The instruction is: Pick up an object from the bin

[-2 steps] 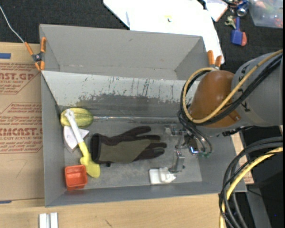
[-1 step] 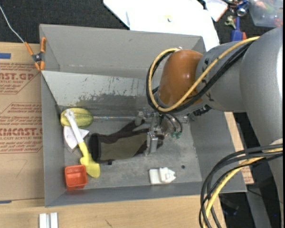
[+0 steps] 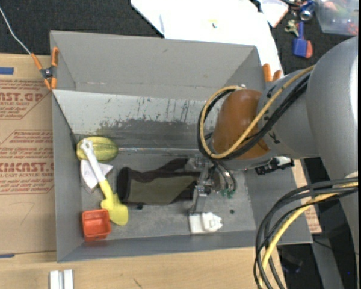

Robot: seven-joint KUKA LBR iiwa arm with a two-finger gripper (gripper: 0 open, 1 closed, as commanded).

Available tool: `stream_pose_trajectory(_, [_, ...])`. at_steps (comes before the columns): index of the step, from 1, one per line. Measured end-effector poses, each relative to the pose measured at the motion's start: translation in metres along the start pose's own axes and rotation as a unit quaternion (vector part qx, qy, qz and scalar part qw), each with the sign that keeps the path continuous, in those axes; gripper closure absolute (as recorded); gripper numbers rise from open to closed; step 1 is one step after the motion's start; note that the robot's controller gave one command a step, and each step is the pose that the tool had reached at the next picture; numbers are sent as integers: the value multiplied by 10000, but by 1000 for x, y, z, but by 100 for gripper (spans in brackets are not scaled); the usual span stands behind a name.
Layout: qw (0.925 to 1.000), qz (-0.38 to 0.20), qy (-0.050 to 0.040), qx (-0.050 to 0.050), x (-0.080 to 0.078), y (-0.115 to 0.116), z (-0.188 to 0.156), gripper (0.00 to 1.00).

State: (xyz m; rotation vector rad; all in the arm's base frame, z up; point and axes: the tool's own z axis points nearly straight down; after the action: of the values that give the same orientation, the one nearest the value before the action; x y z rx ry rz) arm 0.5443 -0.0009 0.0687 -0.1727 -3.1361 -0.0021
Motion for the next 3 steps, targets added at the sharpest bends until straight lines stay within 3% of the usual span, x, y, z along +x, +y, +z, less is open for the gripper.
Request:
stream_pose_trajectory(1, [9996,289,-20,-22,-29,68,-1,100])
stream_pose_trajectory(3, [9996,290,-6,-17,-28,67,-4,100])
